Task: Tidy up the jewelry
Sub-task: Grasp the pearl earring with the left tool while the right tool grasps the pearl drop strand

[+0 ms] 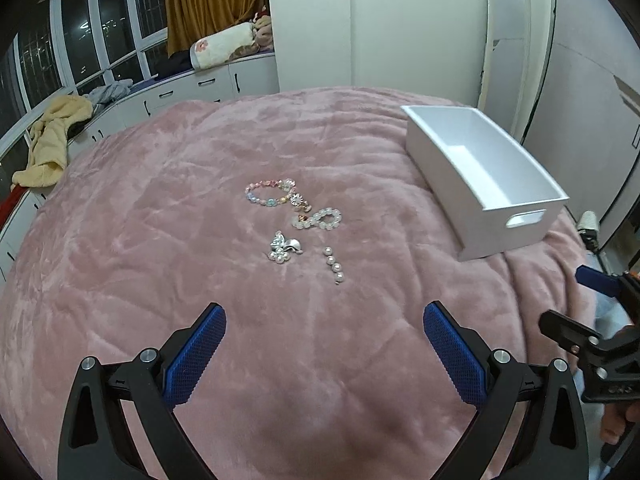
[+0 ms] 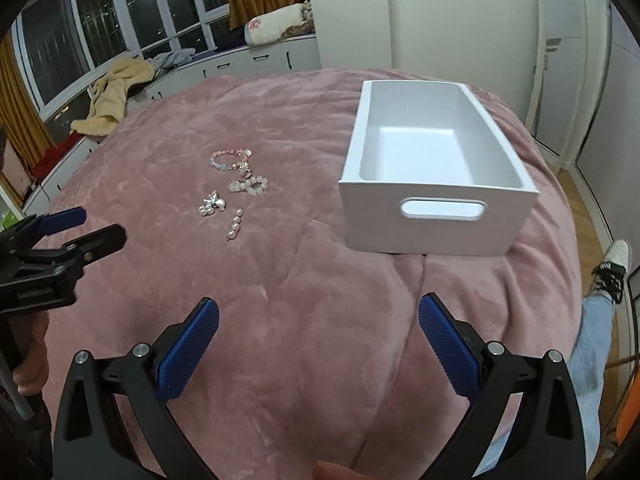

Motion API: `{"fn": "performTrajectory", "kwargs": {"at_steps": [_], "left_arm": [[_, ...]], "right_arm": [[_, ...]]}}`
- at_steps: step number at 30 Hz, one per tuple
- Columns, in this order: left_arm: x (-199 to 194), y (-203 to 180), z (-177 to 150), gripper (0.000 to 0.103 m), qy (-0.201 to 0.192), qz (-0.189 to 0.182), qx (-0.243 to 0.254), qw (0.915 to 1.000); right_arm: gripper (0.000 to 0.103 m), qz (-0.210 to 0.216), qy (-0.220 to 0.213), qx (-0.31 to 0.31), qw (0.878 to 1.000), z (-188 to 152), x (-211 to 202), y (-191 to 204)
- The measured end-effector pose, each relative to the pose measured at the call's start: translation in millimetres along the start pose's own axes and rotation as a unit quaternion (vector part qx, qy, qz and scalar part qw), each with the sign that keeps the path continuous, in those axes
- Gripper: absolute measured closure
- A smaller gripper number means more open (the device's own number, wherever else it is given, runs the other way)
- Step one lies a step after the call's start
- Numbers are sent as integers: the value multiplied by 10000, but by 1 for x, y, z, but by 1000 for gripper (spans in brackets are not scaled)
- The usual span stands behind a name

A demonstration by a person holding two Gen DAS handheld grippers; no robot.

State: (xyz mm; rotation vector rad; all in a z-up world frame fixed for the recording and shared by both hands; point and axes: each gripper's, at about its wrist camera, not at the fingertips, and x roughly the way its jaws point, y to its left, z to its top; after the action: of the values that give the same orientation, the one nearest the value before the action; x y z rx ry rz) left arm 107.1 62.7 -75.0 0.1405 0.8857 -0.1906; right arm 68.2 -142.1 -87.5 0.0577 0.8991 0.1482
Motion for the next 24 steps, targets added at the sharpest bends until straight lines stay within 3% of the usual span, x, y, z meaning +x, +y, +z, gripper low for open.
{"fn": "performTrajectory", "kwargs": {"at_steps": [5, 8, 14, 18, 24], "left_arm": [[32, 12, 9, 3, 24, -117, 34, 9999], [53, 23, 16, 3, -75, -498, 147, 9986], [114, 49, 26, 3, 6, -924, 276, 9953], [153, 61, 27, 3, 258, -1292, 105, 9912], [190, 69, 24, 7, 339, -1322, 81, 9906]], "right_arm": [[5, 87, 27, -220, 9997, 11, 33, 13], [4, 720, -117, -500, 9961, 12, 58, 30], [5, 899, 16, -806, 9927, 11, 119, 56], [4, 1333, -78, -777, 9880, 17, 146, 62], [4, 1203, -136, -781, 9896, 26, 190, 72]]}}
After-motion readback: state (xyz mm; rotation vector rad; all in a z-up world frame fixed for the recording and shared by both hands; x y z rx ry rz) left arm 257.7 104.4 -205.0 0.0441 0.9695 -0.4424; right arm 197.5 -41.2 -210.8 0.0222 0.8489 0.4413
